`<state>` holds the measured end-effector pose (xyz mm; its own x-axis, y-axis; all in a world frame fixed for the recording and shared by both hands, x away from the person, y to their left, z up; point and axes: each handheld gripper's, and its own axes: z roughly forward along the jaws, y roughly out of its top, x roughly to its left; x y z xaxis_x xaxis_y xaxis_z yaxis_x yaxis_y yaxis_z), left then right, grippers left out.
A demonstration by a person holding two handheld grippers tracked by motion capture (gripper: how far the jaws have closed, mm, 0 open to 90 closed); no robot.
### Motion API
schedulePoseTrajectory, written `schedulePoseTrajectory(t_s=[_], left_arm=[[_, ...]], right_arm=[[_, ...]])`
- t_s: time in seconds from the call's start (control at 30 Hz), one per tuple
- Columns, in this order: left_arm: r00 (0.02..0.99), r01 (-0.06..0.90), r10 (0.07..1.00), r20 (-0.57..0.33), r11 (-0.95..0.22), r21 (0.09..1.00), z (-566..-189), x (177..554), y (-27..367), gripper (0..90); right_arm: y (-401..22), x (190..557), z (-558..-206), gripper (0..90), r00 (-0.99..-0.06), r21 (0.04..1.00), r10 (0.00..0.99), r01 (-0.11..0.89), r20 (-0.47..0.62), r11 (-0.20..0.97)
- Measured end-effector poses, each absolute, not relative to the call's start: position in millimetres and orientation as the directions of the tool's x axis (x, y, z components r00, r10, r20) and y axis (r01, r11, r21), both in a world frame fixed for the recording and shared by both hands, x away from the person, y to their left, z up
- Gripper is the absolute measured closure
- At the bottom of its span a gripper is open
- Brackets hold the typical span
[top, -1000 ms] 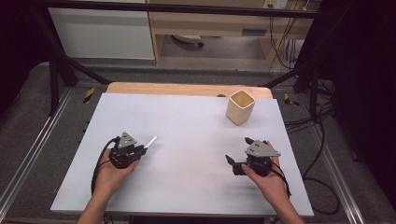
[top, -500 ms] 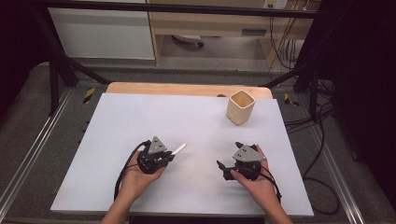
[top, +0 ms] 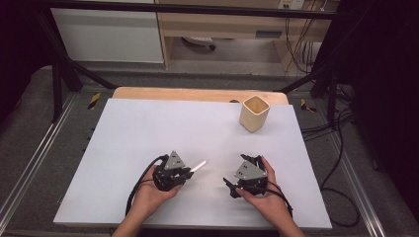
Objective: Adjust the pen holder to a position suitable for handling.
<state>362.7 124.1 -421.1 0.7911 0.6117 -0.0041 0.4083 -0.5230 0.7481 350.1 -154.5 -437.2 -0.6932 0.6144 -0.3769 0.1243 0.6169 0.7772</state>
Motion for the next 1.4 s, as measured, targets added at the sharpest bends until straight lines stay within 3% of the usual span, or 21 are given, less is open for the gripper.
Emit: schedulePoseTrajectory(t_s=[0.5,0.9,1.4], left_arm=[[0.809,0.398,0.588,-0.015,-0.529,0.75,-420.0,359.0,119.6,79.3],[0.821,0.385,0.571,-0.017,-0.531,0.755,-418.0,356.4,116.1,79.3],[0.84,0.377,0.542,-0.026,-0.548,0.746,-417.5,352.6,109.5,79.3]], right_arm=[[-127.7,337.3,-445.5,6.7,-0.708,0.668,0.478,0.013,-0.519,0.744],[-113.9,328.3,-446.0,20.9,-0.67,0.578,0.383,-0.085,-0.636,0.811],[-96.5,312.3,-448.3,41.5,-0.551,0.409,0.227,-0.234,-0.803,0.882]])
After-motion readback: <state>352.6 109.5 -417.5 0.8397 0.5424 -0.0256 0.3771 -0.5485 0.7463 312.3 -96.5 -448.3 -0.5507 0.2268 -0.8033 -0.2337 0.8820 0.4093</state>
